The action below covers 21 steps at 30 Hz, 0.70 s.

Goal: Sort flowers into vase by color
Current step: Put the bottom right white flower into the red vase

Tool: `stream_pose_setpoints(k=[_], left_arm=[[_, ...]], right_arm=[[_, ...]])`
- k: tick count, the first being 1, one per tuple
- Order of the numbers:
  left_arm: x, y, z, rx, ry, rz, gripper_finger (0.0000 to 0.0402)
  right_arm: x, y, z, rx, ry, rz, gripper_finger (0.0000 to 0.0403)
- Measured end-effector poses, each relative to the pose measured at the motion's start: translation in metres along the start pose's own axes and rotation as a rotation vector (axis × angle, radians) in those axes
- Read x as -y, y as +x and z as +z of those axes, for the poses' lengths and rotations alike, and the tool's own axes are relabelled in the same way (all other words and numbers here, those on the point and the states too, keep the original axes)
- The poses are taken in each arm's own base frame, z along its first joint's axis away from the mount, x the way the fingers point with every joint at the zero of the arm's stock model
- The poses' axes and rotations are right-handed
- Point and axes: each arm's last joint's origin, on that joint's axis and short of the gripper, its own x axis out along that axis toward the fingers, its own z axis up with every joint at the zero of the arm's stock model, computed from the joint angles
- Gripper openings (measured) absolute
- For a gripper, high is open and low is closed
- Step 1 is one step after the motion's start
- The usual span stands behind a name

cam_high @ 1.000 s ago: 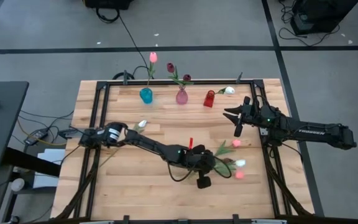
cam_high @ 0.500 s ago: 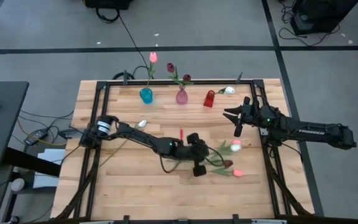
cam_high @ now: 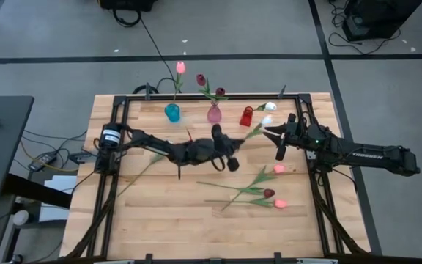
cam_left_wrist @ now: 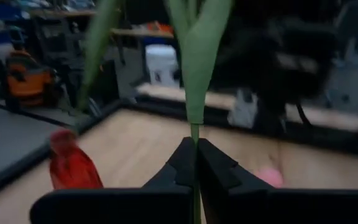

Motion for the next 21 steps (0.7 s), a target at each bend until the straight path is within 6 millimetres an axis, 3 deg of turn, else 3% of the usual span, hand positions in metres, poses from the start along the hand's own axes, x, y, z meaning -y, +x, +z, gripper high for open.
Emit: stream_pose_setpoints(k=[15, 21], left_arm=[[-0.059, 0.016, 0.033, 0.312, -0.039, 0.095, 0.0008], [-0.082, 0.032, 0.054, 0.379, -0.042, 0.091, 0.0008]], right_arm=[[-0.002, 0.0, 0.005, 0.052, 0.032, 0.046, 0.011], [-0.002, 0.0, 0.007, 0.074, 0.03, 0.051, 0.011]])
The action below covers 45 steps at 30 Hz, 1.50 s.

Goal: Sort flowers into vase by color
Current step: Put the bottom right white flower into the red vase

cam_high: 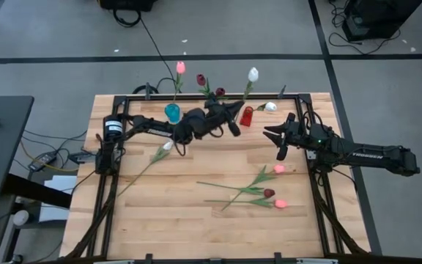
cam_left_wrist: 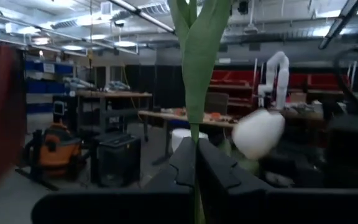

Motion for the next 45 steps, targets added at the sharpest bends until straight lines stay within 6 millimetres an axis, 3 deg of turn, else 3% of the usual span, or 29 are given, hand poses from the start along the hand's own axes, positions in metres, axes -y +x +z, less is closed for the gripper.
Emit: stream_pose_setpoints(k=[6, 13, 19, 26, 29, 34, 39, 45], left_arm=[[0.001, 0.028, -0.006, 0.039, -0.001, 0.049, 0.0008], [0.026, 0.049, -0.014, 0.09, 0.102, 0.182, 0.0007], [0.054, 0.048, -0.023, 0.075, 0.156, 0.193, 0.0007], [0.075, 0.038, -0.017, 0.099, 0.107, 0.242, 0.0007], [0.078, 0.035, -0.019, 0.125, 0.08, 0.271, 0.0007], [0.083, 0.033, -0.045, 0.112, 0.11, 0.309, 0.0007], [0.085, 0.044, -0.045, 0.141, 0.187, 0.372, 0.0007], [0.071, 0.061, -0.047, 0.168, 0.246, 0.397, 0.0007]], right_arm=[[0.0, 0.0, 0.0, 0.002, -0.007, 0.007, 0.011], [0.0, 0.0, 0.0, -0.002, -0.019, 0.012, 0.011], [-0.001, 0.0, 0.0, -0.003, -0.027, 0.033, 0.011], [-0.001, 0.0, 0.0, 0.003, -0.031, 0.034, 0.011], [-0.001, 0.0, 0.001, 0.006, -0.025, 0.035, 0.011], [-0.002, 0.0, 0.001, 0.004, -0.024, 0.055, 0.011], [-0.002, 0.0, 0.001, 0.004, -0.023, 0.055, 0.011], [-0.002, 0.0, 0.001, 0.004, -0.024, 0.053, 0.011]])
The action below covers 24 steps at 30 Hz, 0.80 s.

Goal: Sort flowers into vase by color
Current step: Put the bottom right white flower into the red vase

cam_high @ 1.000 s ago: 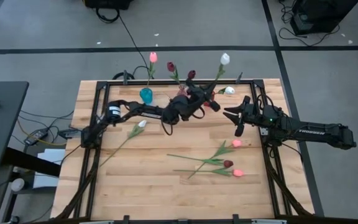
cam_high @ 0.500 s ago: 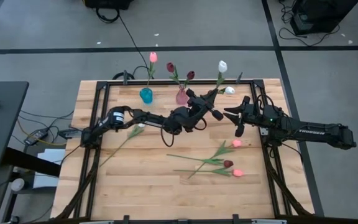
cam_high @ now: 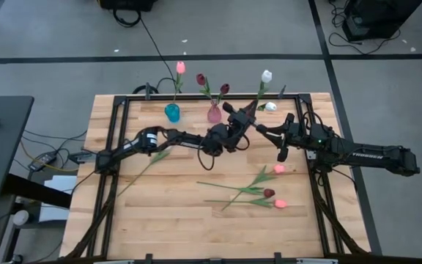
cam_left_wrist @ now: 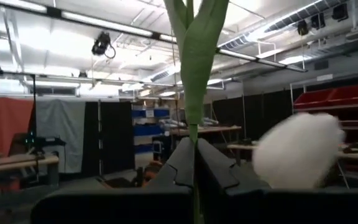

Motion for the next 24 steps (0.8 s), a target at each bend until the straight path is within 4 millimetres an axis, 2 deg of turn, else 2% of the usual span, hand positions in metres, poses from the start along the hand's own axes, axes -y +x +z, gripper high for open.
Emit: stream_pose_setpoints(k=[12, 19, 24], left_arm=[[-0.026, 0.03, -0.014, 0.032, -0.032, -0.007, 0.0007], [-0.033, 0.037, -0.017, 0.048, -0.059, -0.035, 0.0007], [-0.032, 0.039, -0.026, -0.019, -0.024, -0.059, 0.0008]], right_arm=[[0.0, 0.0, 0.001, 0.007, -0.002, 0.001, 0.011], [0.0, 0.0, 0.001, 0.007, -0.002, 0.001, 0.011], [0.0, 0.0, 0.001, 0.007, -0.007, 0.001, 0.011]])
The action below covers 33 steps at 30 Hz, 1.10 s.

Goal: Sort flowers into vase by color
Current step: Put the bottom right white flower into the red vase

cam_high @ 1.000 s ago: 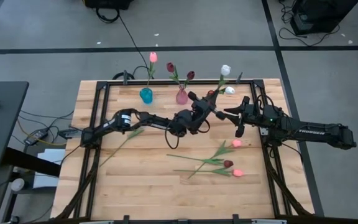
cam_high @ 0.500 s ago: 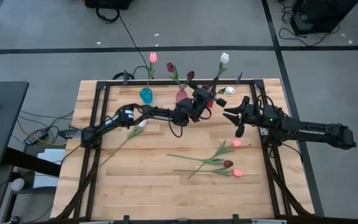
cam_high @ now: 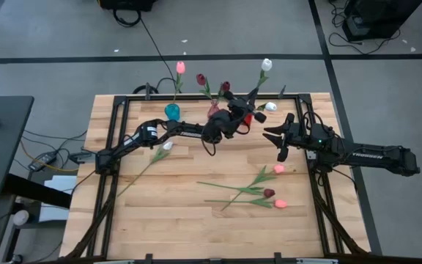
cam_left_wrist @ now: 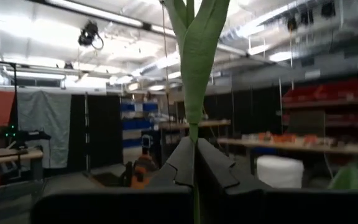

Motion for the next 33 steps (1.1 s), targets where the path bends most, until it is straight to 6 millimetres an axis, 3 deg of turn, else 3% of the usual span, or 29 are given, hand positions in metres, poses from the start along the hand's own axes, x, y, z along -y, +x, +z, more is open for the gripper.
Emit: stream_pose_setpoints(k=[21, 25, 33], left_arm=[[0.007, -0.01, -0.032, -0.269, 0.156, -0.015, 0.0008], [0.011, -0.016, -0.031, -0.302, 0.179, 0.071, 0.0008], [0.026, -0.028, -0.024, -0.304, 0.262, 0.063, 0.0016]], right_arm=[[0.0, 0.0, 0.0, -0.001, -0.002, 0.001, 0.011], [0.0, 0.0, 0.0, -0.001, -0.002, 0.001, 0.011], [0.0, 0.0, 0.0, -0.002, -0.002, 0.001, 0.011]])
